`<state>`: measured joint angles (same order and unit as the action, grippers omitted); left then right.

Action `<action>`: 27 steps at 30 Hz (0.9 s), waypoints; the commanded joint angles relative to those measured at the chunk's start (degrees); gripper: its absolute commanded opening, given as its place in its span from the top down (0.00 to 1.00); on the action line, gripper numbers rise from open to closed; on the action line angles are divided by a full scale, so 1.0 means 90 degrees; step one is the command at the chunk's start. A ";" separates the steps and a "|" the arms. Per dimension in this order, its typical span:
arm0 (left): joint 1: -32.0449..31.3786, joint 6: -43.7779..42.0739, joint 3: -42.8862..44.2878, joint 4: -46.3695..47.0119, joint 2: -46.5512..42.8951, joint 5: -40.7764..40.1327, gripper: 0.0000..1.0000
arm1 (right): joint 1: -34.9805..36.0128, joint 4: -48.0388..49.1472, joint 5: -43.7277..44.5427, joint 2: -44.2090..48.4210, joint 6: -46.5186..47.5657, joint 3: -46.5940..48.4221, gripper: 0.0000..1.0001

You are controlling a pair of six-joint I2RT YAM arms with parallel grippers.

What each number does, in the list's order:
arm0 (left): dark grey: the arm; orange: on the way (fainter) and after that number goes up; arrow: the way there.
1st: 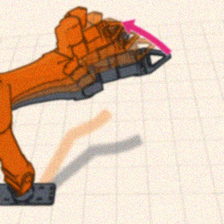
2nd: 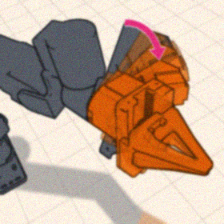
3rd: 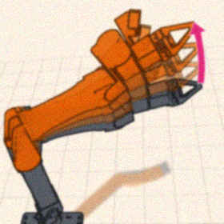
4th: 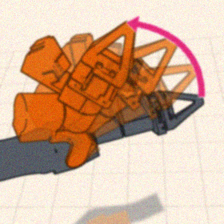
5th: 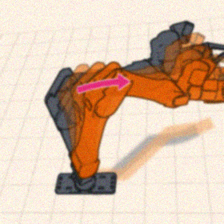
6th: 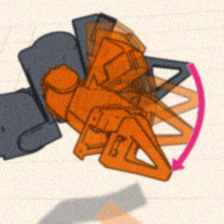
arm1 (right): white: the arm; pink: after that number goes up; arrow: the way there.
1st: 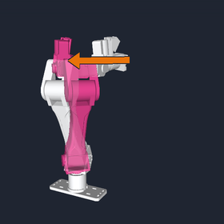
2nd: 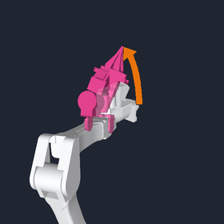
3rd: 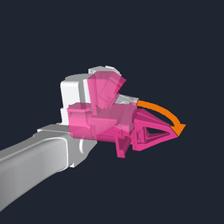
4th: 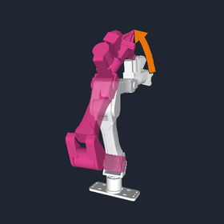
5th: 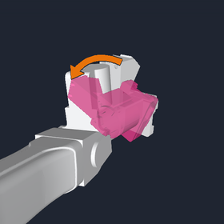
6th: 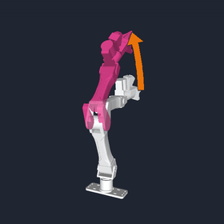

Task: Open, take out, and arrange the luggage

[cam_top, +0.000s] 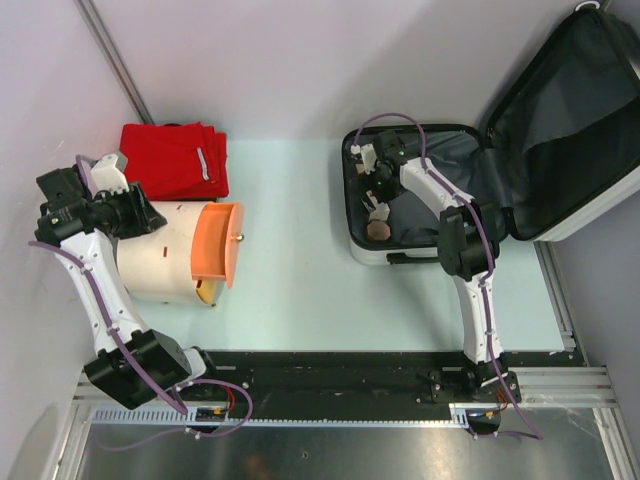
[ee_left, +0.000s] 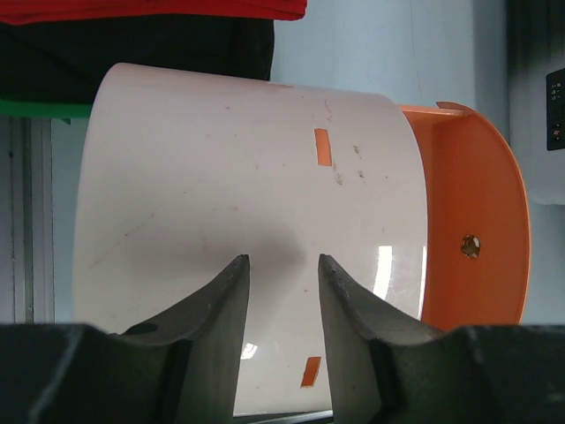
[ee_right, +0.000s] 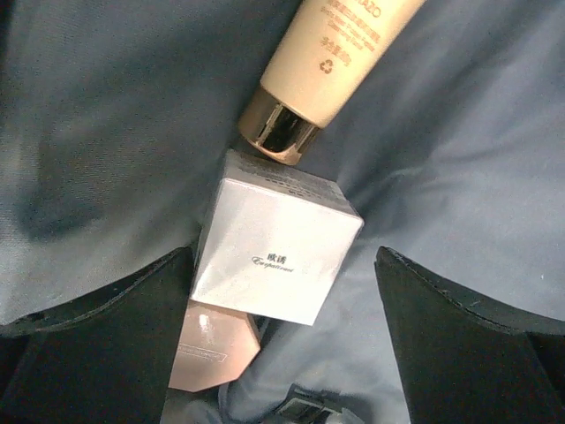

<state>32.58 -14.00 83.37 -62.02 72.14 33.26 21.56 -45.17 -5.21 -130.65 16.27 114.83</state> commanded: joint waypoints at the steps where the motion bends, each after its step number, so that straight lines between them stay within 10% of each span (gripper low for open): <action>1: -0.0055 -0.0095 -0.0123 -0.0589 0.0168 -0.0101 0.57 | 0.0085 -0.0099 0.0802 0.0073 -0.0440 0.0006 0.12; 4: -0.0055 -0.0134 -0.0152 -0.0570 0.0149 -0.0082 0.57 | 0.0104 -0.0196 0.0649 0.0073 -0.0460 -0.0014 0.20; 9: -0.0055 -0.0173 -0.0162 -0.0570 0.0110 -0.0033 0.57 | 0.0085 -0.0557 0.0180 0.0190 -0.0217 0.0365 0.69; 18: -0.0055 -0.0183 -0.0221 -0.0550 0.0061 0.0094 0.57 | 0.0143 -0.0334 -0.1607 0.1116 0.0379 0.1421 0.93; 19: -0.0055 -0.0192 -0.0221 -0.0550 0.0070 0.0104 0.57 | 0.0317 -0.0236 -0.1657 0.1176 0.0524 0.1547 0.92; 23: -0.0065 -0.0212 -0.0191 -0.0521 0.0080 0.0133 0.56 | 0.0680 -0.0547 -0.1052 0.1128 0.0907 0.1734 0.26; 27: -0.0055 -0.0261 -0.0250 -0.0511 0.0002 0.0084 0.56 | 0.0349 -0.0811 -0.0662 0.0904 0.0284 0.1519 0.21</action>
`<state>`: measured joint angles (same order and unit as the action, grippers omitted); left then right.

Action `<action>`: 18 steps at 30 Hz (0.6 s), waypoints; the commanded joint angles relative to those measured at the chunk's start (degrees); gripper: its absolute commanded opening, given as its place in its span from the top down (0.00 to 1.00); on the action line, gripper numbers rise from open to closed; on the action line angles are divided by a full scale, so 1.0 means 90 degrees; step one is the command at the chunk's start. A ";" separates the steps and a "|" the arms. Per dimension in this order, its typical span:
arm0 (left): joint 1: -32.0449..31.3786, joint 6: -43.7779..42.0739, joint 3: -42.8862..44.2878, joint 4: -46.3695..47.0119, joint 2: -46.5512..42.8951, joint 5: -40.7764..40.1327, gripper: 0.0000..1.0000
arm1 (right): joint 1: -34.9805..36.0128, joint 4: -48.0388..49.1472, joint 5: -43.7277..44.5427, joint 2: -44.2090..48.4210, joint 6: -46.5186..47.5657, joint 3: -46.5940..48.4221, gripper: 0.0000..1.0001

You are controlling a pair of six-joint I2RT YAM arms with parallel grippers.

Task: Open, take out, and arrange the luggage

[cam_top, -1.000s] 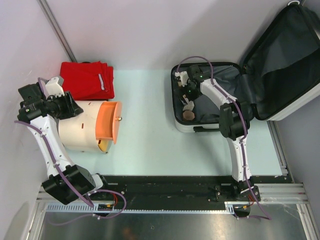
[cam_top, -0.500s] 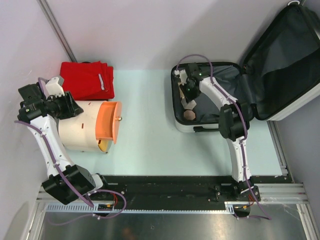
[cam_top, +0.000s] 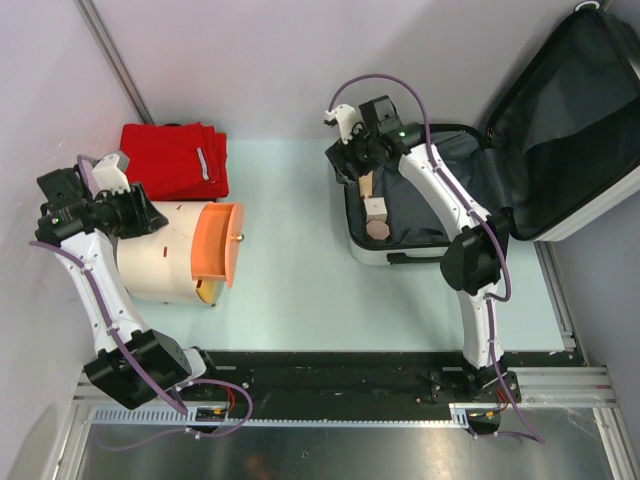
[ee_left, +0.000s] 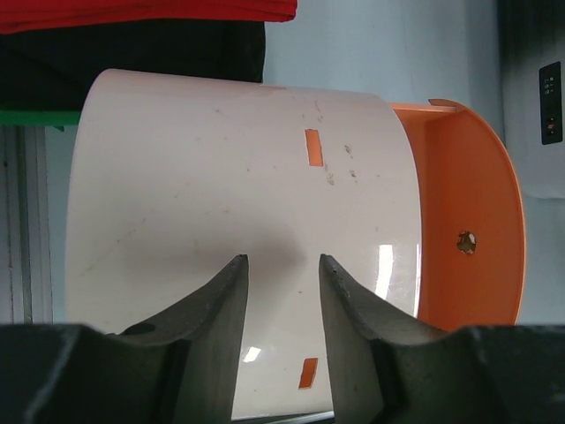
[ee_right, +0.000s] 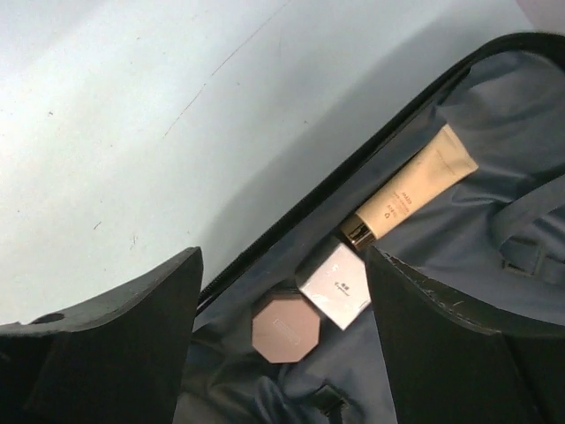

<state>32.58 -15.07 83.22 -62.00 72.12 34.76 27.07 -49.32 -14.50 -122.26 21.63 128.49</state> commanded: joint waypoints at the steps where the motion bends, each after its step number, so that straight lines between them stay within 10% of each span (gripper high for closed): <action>1: -0.0055 -0.0161 -0.0272 -0.0504 -0.0034 -0.0093 0.56 | -0.0351 -0.0398 0.0516 -0.0097 -0.0487 -0.0038 0.19; 18: -0.0046 -0.0152 -0.0487 -0.0397 -0.0005 -0.0113 0.56 | -0.0879 0.0362 0.0490 -0.0664 -0.2373 -0.1375 0.12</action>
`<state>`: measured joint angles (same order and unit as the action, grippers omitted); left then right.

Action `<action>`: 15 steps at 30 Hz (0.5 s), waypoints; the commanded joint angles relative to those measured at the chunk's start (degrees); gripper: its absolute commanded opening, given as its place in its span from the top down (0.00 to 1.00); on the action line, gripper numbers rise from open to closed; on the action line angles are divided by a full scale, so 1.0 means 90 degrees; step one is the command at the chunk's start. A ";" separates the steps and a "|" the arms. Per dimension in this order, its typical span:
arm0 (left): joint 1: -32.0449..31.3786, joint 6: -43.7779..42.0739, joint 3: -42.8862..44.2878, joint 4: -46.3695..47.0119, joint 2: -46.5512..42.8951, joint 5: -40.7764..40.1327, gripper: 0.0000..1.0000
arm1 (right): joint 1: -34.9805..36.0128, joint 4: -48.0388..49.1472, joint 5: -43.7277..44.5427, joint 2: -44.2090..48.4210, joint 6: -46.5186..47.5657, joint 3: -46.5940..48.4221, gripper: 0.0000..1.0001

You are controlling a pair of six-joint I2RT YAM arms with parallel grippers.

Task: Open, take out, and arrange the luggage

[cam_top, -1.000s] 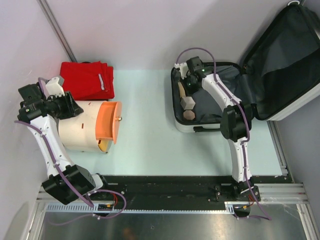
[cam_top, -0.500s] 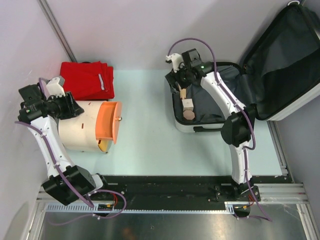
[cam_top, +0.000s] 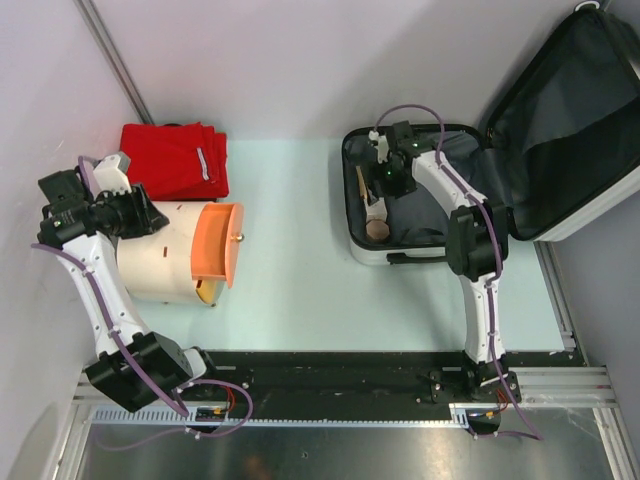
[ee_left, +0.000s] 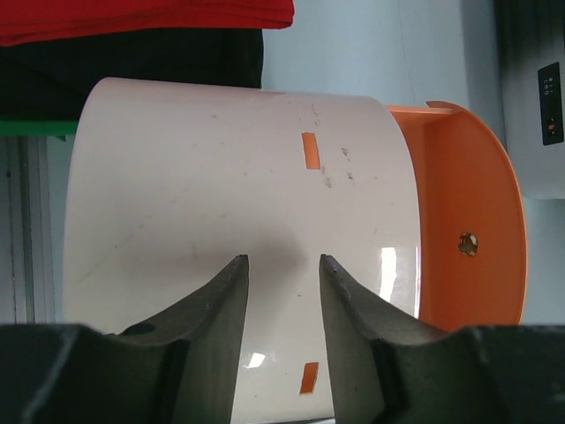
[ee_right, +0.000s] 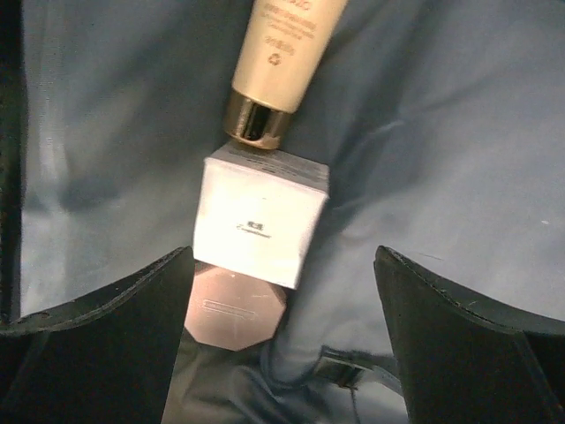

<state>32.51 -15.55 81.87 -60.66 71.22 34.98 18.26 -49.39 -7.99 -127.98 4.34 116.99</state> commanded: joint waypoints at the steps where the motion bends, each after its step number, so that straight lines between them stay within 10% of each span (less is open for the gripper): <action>1: -0.0038 -0.0098 -0.0394 -0.0535 0.0085 -0.0156 0.56 | 0.0119 0.0534 -0.0303 -0.0008 -0.0453 -0.0282 0.12; 15: -0.0048 -0.0147 -0.0385 -0.0506 0.0124 -0.0196 0.56 | 0.0559 0.1444 0.0887 0.0167 -0.0531 -0.1436 0.25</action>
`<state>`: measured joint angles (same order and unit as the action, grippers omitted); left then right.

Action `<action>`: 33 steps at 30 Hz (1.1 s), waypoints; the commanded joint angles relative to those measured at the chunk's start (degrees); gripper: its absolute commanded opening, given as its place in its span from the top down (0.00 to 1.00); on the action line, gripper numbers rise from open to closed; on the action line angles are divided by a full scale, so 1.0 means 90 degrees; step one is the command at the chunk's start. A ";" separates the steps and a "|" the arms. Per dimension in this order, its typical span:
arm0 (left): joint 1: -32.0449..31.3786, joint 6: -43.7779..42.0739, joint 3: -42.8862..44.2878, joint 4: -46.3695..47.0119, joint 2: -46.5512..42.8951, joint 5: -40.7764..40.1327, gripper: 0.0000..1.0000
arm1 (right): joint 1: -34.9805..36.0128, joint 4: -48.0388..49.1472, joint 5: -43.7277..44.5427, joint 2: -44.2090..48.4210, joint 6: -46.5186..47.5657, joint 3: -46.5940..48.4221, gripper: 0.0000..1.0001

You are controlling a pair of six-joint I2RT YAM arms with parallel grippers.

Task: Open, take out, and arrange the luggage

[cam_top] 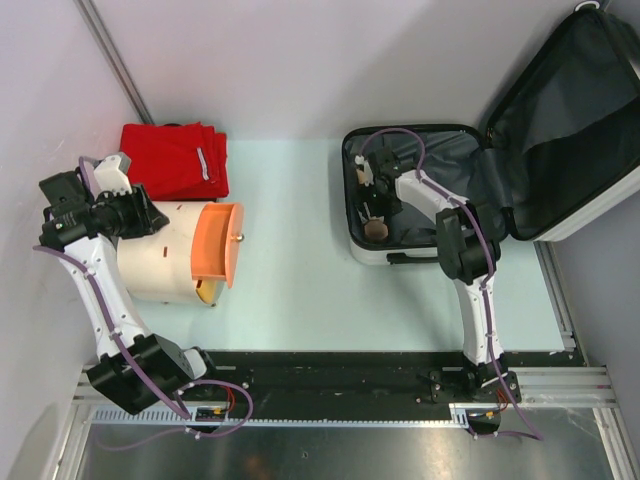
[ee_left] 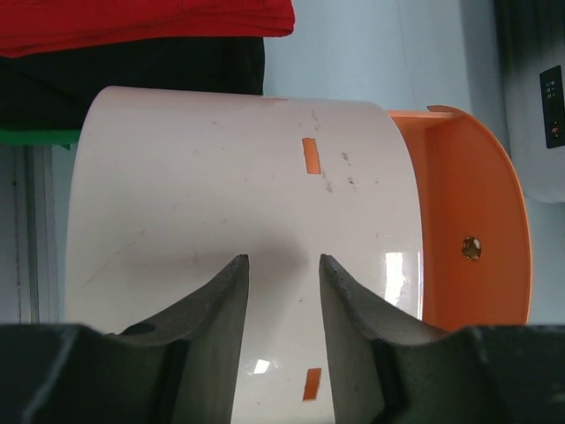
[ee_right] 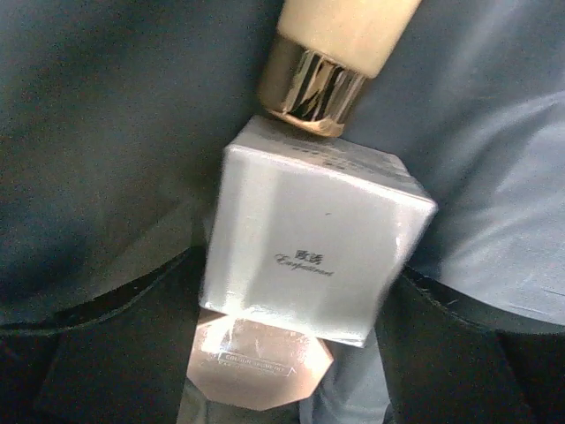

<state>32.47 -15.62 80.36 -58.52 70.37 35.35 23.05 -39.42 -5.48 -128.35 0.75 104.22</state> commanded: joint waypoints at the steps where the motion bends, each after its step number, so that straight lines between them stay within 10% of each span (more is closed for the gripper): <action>1: -0.0043 -0.0149 -0.0208 -0.0753 0.0209 -0.0237 0.56 | 0.0037 0.0376 0.0831 0.0277 -0.0104 -0.0028 0.30; 13: -0.0043 -0.0228 -0.0266 -0.0744 0.0170 -0.0120 0.56 | -0.0081 0.0855 -0.0609 0.1732 0.1406 0.0389 0.68; 20: -0.0033 -0.0238 -0.0384 -0.0734 0.0082 -0.0042 0.56 | 0.0963 -0.0950 -0.2993 0.1352 0.2728 0.3121 0.71; 33: -0.0033 -0.0179 -0.0657 -0.0627 -0.0133 0.0056 0.55 | 0.3493 0.0219 -0.3024 0.0834 0.3237 0.3703 0.71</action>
<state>32.47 -16.60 78.04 -56.36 68.95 37.78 53.08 -42.87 -31.79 -119.66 27.83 136.53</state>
